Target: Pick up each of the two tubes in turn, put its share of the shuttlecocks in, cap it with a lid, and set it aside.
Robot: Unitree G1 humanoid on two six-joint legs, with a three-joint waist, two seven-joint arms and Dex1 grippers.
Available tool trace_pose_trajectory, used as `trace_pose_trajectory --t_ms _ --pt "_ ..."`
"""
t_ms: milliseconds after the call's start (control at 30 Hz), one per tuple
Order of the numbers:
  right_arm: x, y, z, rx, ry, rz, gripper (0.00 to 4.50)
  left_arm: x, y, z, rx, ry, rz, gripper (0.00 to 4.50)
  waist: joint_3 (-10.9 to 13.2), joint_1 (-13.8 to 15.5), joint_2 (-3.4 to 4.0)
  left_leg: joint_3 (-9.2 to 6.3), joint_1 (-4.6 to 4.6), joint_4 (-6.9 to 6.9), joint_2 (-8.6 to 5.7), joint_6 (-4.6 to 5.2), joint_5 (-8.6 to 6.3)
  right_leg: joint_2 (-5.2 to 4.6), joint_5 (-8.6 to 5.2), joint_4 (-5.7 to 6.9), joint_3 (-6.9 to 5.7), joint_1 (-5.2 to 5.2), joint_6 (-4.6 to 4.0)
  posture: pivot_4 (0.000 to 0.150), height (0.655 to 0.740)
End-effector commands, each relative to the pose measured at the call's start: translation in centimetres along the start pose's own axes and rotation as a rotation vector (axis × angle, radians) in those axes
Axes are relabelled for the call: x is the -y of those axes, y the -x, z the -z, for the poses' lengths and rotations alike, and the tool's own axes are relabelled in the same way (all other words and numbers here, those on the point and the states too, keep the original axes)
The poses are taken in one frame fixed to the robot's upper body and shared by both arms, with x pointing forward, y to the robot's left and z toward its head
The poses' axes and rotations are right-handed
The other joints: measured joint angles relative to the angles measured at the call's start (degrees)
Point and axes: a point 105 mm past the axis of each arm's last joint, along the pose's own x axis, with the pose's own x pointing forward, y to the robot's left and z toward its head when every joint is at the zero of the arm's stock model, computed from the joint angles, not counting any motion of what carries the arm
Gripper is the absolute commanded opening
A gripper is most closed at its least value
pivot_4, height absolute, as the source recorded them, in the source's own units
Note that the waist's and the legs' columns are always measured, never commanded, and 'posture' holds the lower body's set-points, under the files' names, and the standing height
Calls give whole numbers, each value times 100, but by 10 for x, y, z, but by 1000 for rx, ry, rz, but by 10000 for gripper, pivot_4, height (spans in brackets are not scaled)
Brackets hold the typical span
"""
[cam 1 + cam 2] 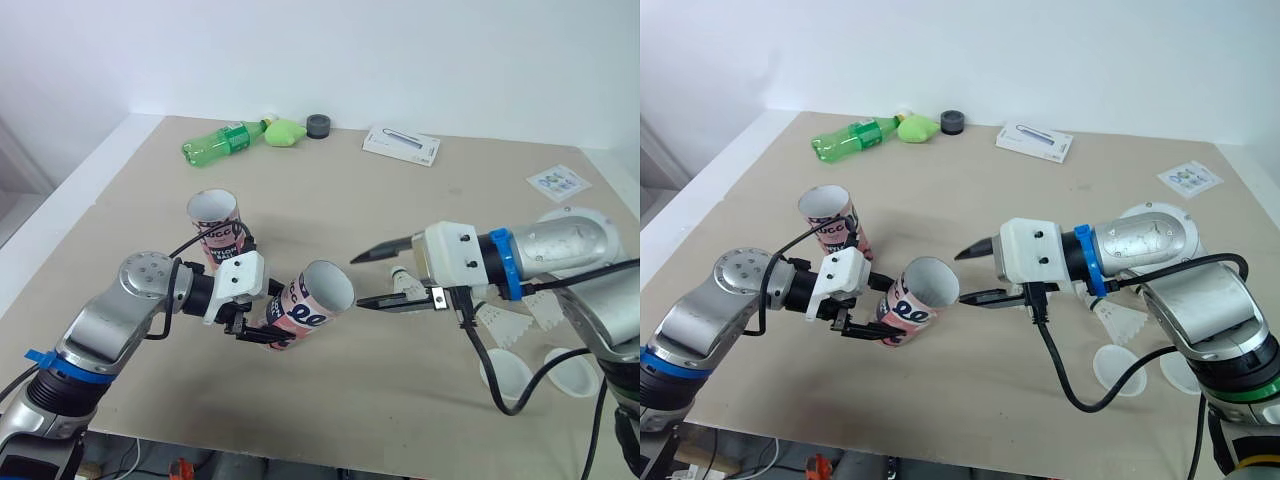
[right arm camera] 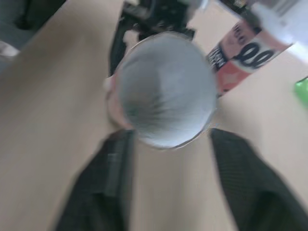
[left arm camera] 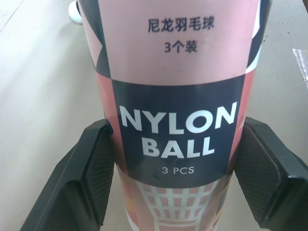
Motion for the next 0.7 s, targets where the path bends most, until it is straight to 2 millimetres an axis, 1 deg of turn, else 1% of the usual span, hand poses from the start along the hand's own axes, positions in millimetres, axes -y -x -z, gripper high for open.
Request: trace_pose_trajectory --t_ms 33,100,167,267,333,400,433,467,500,533,567,633,667,700 --pt "10 18 -13 62 -21 55 36286 8 -11 9 -8 40 44 31548 1 3 2 1 -2 0 -1 0 0 -1 0 0 1 -1 0 1500 7294" --pt "12 39 -18 138 -114 89 36286 8 -11 8 0 43 39 31548 1 10 2 0 -2 0 -2 0 0 -2 0 0 1 1 0 1500 7294" --pt "6 55 -17 186 -214 105 36286 7 -10 7 16 43 32 31548 0 58 -1 -5 -3 1 -5 0 0 -4 1 -1 -5 6 1 1500 7294" --pt "-18 62 -9 212 -376 100 36286 10 -7 0 58 56 31 31548 0 84 -1 -5 -1 -1 -2 2 -1 -1 0 -2 -3 7 -1 1500 7294" --pt "-34 59 -5 231 -493 99 36286 13 -5 0 58 55 37 31548 0 99 0 -11 -2 -4 -1 2 -1 2 -2 -2 -9 6 -5 1500 7294" --pt "-55 49 4 234 -617 115 36286 15 -3 3 46 55 40 31548 0 98 3 -8 -2 -5 1 3 -2 6 -3 2 -3 1 -7 1500 7294" --pt "-65 43 11 222 -682 126 36286 15 -3 4 42 56 39 31548 -2 101 2 -8 -2 -6 1 3 -2 6 -3 2 -3 0 -7 1500 7294" --pt "-73 37 21 188 -703 171 36286 16 -2 4 41 57 38 31548 -4 104 -3 -11 0 -8 2 3 -2 8 -4 1 -5 3 -6 1500 7294" --pt "-79 30 35 146 -766 216 36286 16 -3 5 40 58 37 31548 -8 109 -9 -14 -2 -11 3 3 -2 10 -5 1 -9 3 -7 1500 7294" --pt "-84 27 45 117 -804 246 36286 16 -3 5 41 58 38 31548 -7 105 -8 -20 -1 -7 4 3 -3 11 -9 2 -15 4 -11 1500 7294" --pt "-84 24 55 88 -825 302 36286 17 -3 5 41 57 42 31548 -6 100 -4 -16 -2 -7 3 2 -3 11 -10 2 -9 1 -7 1500 7294" --pt "-85 18 65 79 -881 341 36286 18 -4 5 41 54 48 31548 -4 71 -2 -5 2 -3 2 1 1 9 -9 1 4 -1 19 1500 7294" --pt "-85 16 69 63 -866 360 36286 18 -4 4 40 52 49 31548 -4 68 -2 -1 4 0 3 3 7 9 -8 1 10 0 33 1500 7294" --pt "-86 12 76 48 -888 380 36286 18 -5 4 41 50 49 31548 -4 58 -6 2 5 0 3 9 10 9 -5 1 12 0 35 1500 7294"
